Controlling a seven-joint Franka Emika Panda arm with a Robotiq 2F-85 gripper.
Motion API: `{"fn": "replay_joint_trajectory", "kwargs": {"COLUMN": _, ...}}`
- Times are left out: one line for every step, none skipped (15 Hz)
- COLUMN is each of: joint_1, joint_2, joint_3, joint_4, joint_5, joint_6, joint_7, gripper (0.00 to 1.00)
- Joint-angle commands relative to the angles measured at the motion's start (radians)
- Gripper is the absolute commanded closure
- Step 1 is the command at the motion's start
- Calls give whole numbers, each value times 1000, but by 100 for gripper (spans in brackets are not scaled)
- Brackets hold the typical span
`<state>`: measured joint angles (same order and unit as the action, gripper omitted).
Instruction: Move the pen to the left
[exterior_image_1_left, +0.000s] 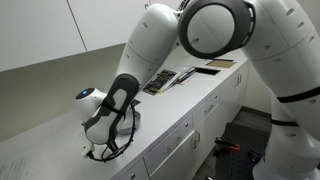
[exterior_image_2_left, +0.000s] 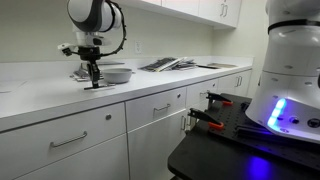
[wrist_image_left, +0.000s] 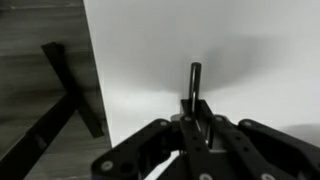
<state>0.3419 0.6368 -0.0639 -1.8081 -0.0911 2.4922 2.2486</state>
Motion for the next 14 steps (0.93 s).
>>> {"fn": "replay_joint_trajectory", "kwargs": {"joint_1": 19, "joint_2": 1, "joint_3": -20, "joint_4": 18, "joint_5": -5, "joint_6": -28, "joint_7": 17, "gripper": 97}}
{"fn": "replay_joint_trajectory", "kwargs": {"joint_1": 19, "joint_2": 1, "joint_3": -20, "joint_4": 19, "joint_5": -7, "joint_6": -28, "joint_7": 15, "gripper": 97}}
{"fn": "replay_joint_trajectory", "kwargs": {"joint_1": 19, "joint_2": 0, "joint_3": -21, "joint_4": 18, "joint_5": -10, "joint_6": -24, "joint_7": 12, "gripper": 97}}
{"fn": "replay_joint_trajectory", "kwargs": {"joint_1": 18, "joint_2": 0, "joint_3": -22, "joint_4": 18, "joint_5": -9, "joint_6": -23, "joint_7": 10, "gripper": 97}}
{"fn": "replay_joint_trajectory", "kwargs": {"joint_1": 19, "joint_2": -1, "joint_3": -23, "joint_4": 19, "joint_5": -11, "joint_6": -23, "joint_7": 9, "gripper": 97}}
{"fn": "replay_joint_trajectory", "kwargs": {"joint_1": 18, "joint_2": 0, "joint_3": -23, "joint_4": 20, "joint_5": -12, "joint_6": -23, "joint_7": 5, "gripper": 97}}
{"fn": "replay_joint_trajectory", "kwargs": {"joint_1": 17, "joint_2": 1, "joint_3": -23, "joint_4": 23, "joint_5": -13, "joint_6": -24, "joint_7": 1, "gripper": 97}}
{"fn": "replay_joint_trajectory", "kwargs": {"joint_1": 17, "joint_2": 1, "joint_3": -24, "joint_4": 25, "joint_5": -15, "joint_6": -24, "joint_7": 0, "gripper": 97}}
{"fn": "replay_joint_trajectory", "kwargs": {"joint_1": 16, "joint_2": 2, "joint_3": -23, "joint_4": 27, "joint_5": -17, "joint_6": -25, "joint_7": -4, "gripper": 97}}
{"fn": "replay_joint_trajectory", "kwargs": {"joint_1": 16, "joint_2": 2, "joint_3": -24, "joint_4": 28, "joint_5": -20, "joint_6": -23, "joint_7": -8, "gripper": 97}}
{"fn": "replay_joint_trajectory", "kwargs": {"joint_1": 14, "joint_2": 1, "joint_3": -22, "joint_4": 28, "joint_5": -20, "joint_6": -23, "joint_7": -13, "gripper": 97}}
{"fn": "replay_joint_trajectory", "kwargs": {"joint_1": 13, "joint_2": 1, "joint_3": -20, "joint_4": 28, "joint_5": -20, "joint_6": -20, "joint_7": -18, "gripper": 97}}
{"fn": "replay_joint_trajectory", "kwargs": {"joint_1": 12, "joint_2": 0, "joint_3": -18, "joint_4": 28, "joint_5": -21, "joint_6": -16, "joint_7": -22, "gripper": 97}}
{"fn": "replay_joint_trajectory", "kwargs": {"joint_1": 11, "joint_2": 0, "joint_3": -18, "joint_4": 30, "joint_5": -20, "joint_6": -17, "joint_7": -25, "gripper": 85}}
